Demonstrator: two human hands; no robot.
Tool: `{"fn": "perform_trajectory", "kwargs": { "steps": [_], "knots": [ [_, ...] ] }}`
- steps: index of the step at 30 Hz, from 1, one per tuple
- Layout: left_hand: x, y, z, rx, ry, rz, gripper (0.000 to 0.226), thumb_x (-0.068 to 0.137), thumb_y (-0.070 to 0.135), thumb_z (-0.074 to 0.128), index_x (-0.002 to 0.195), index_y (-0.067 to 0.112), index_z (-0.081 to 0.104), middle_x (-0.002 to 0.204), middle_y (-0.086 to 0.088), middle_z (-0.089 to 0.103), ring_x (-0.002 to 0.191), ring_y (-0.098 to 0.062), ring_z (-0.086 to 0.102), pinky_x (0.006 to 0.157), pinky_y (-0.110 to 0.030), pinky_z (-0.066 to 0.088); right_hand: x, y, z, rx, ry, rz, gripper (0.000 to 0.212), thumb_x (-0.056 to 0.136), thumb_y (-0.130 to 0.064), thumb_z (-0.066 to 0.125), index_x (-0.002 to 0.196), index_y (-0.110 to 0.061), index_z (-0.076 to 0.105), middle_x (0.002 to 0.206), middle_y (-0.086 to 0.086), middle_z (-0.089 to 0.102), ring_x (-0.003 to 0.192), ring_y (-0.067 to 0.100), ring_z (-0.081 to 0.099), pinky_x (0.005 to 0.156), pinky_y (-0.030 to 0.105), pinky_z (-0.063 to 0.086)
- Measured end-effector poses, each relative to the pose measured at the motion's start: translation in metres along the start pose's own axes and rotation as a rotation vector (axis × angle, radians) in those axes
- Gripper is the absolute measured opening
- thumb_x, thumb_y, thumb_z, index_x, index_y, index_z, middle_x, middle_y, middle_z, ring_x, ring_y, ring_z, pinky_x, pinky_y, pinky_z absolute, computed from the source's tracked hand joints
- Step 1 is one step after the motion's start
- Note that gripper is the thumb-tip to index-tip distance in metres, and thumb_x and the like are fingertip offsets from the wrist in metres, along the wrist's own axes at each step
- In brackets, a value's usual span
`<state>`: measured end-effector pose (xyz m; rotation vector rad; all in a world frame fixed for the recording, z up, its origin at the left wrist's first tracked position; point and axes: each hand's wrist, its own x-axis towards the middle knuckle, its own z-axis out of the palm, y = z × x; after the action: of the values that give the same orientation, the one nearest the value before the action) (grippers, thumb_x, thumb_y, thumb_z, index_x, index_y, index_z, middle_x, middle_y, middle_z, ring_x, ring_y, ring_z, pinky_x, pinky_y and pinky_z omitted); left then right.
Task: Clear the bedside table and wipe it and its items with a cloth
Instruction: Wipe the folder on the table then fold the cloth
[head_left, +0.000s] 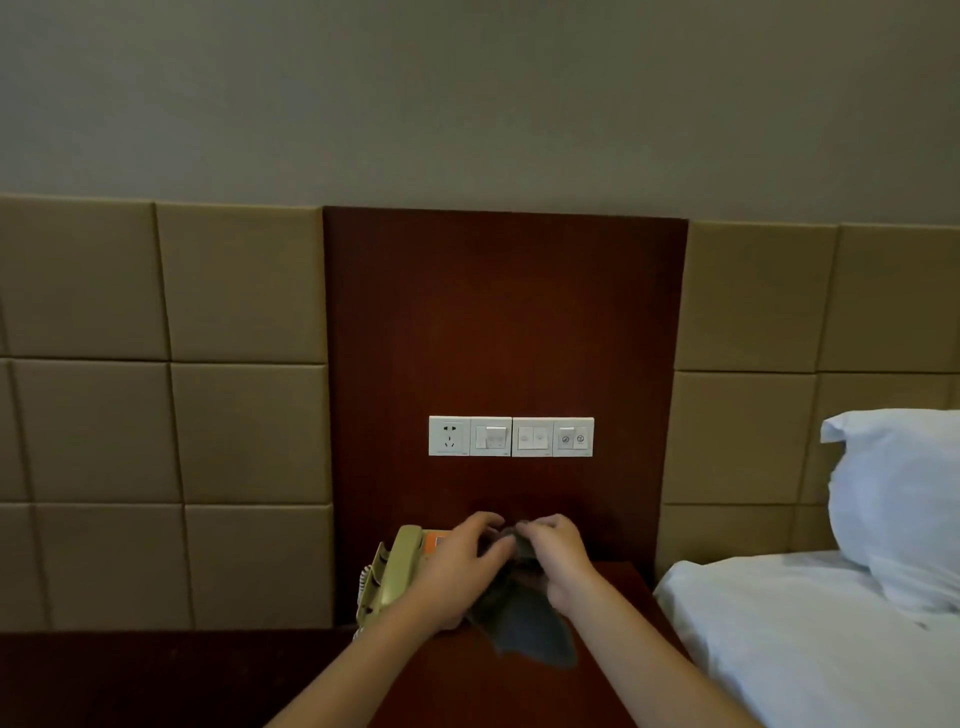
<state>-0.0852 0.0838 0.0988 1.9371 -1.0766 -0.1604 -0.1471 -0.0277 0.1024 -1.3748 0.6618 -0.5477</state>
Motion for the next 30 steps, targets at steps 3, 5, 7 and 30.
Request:
{"fn": "perform_trajectory", "kwargs": {
  "steps": [3,5,7,30],
  "knots": [
    [0.001,0.008,-0.001,-0.029,-0.07,-0.04,0.053,0.091,0.034,0.059,0.137,0.02,0.038,0.127,0.003,0.051,0.106,-0.006,0.049,0.081,-0.016,0.046,0.001,-0.007,0.005,0.224,0.036,0.063,0.016,0.094,-0.003,0.048,0.11,-0.004,0.05,0.109,0.021,0.054,0.098,0.034,0.057,0.072,0.041,0.054],
    [0.004,0.008,-0.005,0.019,-0.016,-0.001,0.043,0.092,0.025,0.058,0.133,0.02,0.044,0.118,0.005,0.055,0.104,-0.006,0.052,0.081,-0.015,0.046,0.0,-0.011,0.007,0.327,-0.012,0.088,0.02,0.096,-0.005,0.045,0.115,-0.002,0.051,0.114,0.024,0.054,0.099,0.036,0.058,0.07,0.041,0.054],
    [0.007,0.008,-0.01,-0.004,0.043,0.007,0.029,0.095,0.015,0.051,0.124,0.02,0.052,0.108,0.007,0.057,0.104,-0.009,0.055,0.083,-0.017,0.046,-0.004,-0.014,0.005,0.414,-0.054,0.1,0.022,0.096,-0.006,0.044,0.117,-0.002,0.05,0.115,0.025,0.053,0.102,0.037,0.058,0.068,0.04,0.055],
    [0.027,0.008,-0.049,-0.065,0.171,-0.052,0.017,0.096,0.024,0.051,0.085,0.016,0.062,0.088,-0.006,0.062,0.086,-0.017,0.058,0.072,-0.025,0.044,-0.001,-0.028,-0.014,-0.411,-0.017,-0.442,0.013,0.098,-0.013,0.045,0.099,-0.019,0.057,0.096,0.001,0.06,0.087,0.011,0.059,0.073,0.023,0.048]
  ]
}}
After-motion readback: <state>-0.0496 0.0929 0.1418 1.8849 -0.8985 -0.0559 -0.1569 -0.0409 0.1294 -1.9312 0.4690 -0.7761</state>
